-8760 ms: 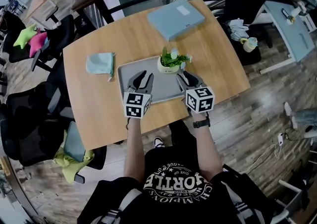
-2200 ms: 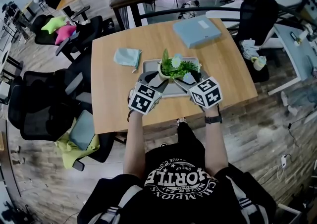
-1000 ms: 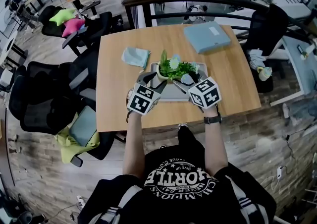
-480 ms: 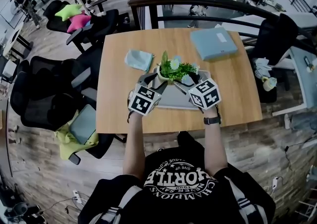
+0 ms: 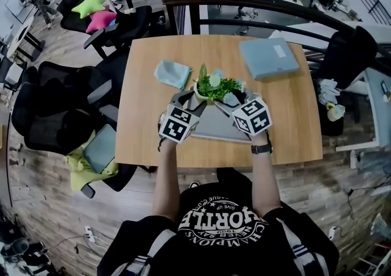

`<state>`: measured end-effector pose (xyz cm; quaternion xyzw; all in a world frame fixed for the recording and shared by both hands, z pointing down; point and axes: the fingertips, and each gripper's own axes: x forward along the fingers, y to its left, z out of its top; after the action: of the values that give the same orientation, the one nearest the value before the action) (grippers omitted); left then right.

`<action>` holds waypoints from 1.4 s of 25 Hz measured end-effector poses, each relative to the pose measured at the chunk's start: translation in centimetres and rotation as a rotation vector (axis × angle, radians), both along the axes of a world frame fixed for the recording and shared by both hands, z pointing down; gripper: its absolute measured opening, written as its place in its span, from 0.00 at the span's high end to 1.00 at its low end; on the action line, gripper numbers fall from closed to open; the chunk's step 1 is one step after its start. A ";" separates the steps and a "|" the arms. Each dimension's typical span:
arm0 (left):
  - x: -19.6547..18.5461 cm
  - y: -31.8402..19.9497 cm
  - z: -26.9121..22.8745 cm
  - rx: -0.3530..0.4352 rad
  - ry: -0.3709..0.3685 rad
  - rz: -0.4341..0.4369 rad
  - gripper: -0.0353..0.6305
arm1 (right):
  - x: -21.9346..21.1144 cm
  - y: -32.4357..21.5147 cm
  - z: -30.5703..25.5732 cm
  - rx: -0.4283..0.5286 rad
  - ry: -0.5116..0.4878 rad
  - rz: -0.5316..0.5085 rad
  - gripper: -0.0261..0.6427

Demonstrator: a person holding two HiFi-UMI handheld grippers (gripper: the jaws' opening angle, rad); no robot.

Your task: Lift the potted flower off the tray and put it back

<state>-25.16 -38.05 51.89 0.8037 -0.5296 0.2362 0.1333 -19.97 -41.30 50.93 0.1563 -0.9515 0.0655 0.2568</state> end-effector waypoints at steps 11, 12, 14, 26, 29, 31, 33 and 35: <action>-0.6 -2.1 2.3 -0.050 0.035 -0.042 0.62 | -1.0 -2.5 2.6 -0.045 0.014 -0.037 0.53; -0.6 -2.3 2.5 -0.055 0.036 -0.044 0.62 | -1.1 -2.7 3.0 -0.050 0.017 -0.040 0.53; -0.6 -2.6 3.1 -0.065 0.037 -0.047 0.62 | -1.3 -3.1 3.6 -0.060 0.023 -0.044 0.53; -2.2 -4.8 7.4 -0.121 0.026 -0.085 0.62 | -3.0 -5.3 7.4 -0.112 0.065 -0.058 0.53; -2.7 -5.1 8.5 -0.137 0.035 -0.099 0.62 | -3.4 -5.7 8.3 -0.128 0.071 -0.064 0.53; -2.9 -5.2 9.0 -0.145 0.037 -0.104 0.62 | -3.6 -5.8 8.9 -0.137 0.075 -0.067 0.53; -3.1 -5.4 9.6 -0.155 0.039 -0.109 0.62 | -3.8 -6.0 9.5 -0.147 0.079 -0.071 0.53; -3.2 -5.5 10.3 -0.164 0.044 -0.114 0.62 | -3.9 -6.2 10.2 -0.158 0.083 -0.074 0.53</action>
<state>-28.31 -43.54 62.22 0.7634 -0.5504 0.2533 0.2237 -23.91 -47.48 61.18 0.1030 -0.9370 0.1245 0.3096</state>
